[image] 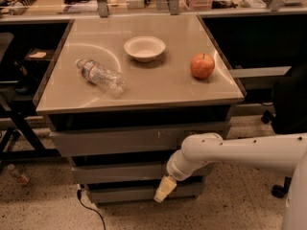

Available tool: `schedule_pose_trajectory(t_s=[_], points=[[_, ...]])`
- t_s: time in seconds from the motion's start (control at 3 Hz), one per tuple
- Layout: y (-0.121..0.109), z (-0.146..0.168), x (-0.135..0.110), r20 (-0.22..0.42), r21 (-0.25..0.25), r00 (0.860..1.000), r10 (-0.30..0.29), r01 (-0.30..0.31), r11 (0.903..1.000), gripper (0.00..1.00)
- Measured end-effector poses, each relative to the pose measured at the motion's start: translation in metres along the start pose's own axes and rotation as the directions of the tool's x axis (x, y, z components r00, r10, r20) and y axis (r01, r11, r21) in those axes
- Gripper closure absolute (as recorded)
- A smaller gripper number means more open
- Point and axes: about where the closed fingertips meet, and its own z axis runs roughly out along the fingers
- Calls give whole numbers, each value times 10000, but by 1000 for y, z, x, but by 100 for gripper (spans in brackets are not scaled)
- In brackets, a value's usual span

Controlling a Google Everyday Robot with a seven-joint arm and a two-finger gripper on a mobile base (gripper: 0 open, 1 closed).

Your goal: Open middle drawer

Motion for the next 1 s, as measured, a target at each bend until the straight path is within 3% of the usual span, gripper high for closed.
schedule_pose_trajectory(t_s=[1.0], points=[[-20, 34, -1, -87, -78, 9995, -290, 290, 9996, 0]])
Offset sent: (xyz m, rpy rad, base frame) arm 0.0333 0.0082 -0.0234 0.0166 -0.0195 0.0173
